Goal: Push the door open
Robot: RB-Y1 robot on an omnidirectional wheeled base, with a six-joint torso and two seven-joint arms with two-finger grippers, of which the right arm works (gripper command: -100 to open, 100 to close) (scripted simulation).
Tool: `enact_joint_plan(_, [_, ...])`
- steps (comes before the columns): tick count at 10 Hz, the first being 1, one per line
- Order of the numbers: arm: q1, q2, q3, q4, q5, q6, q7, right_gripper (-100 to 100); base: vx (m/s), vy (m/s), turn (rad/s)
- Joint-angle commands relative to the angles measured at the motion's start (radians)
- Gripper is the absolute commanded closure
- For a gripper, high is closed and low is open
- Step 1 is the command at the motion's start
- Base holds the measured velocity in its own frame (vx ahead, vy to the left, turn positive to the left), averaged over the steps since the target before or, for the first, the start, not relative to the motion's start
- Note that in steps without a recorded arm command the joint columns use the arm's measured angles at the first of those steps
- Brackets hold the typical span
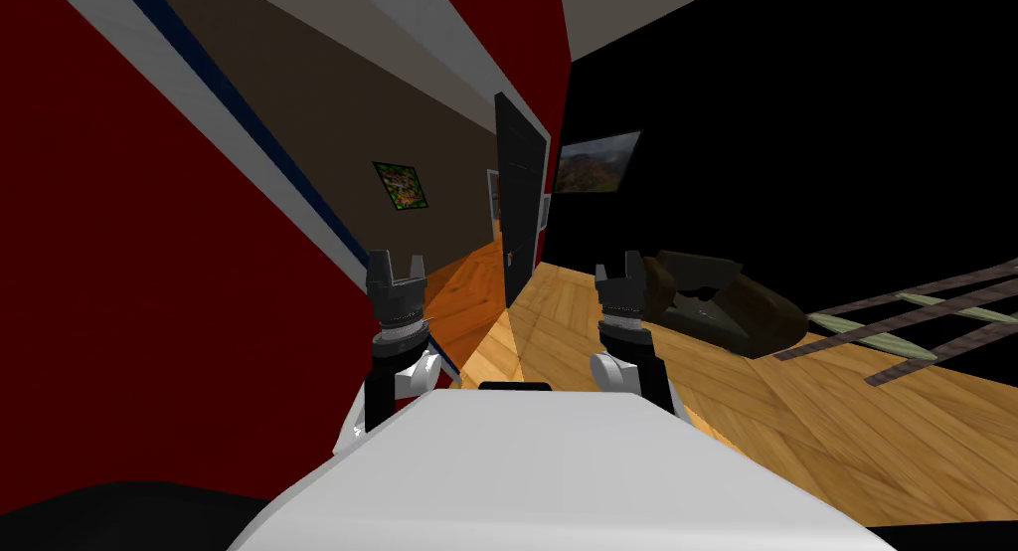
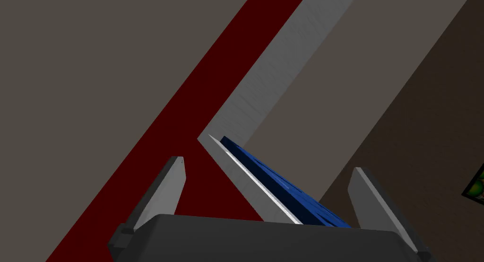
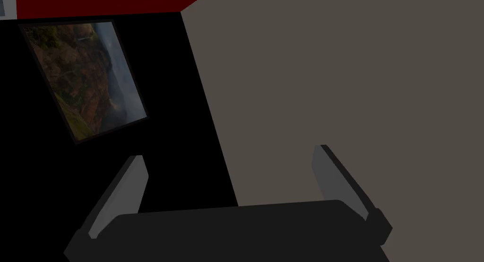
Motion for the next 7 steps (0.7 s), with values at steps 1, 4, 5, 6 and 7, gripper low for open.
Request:
enact_joint_plan(1, [-0.008,-0.008,0.016,0.020,-0.001,-0.005,-0.003,-100,0.082,-0.005,-0.046])
enact_joint_plan(4, [-0.023,-0.022,0.045,0.057,-0.002,-0.015,-0.010,-100,0.182,-0.031,-0.014])
enact_joint_plan(5, [-0.030,-0.028,0.058,0.073,-0.002,-0.019,-0.013,-100,0.209,-0.052,-0.034])
enact_joint_plan(6, [-0.040,-0.035,0.077,0.096,-0.003,-0.025,-0.017,-100,0.187,-0.060,-0.018])
enact_joint_plan(7, [-0.049,-0.042,0.096,0.120,-0.004,-0.031,-0.021,-100,0.194,-0.048,-0.022])
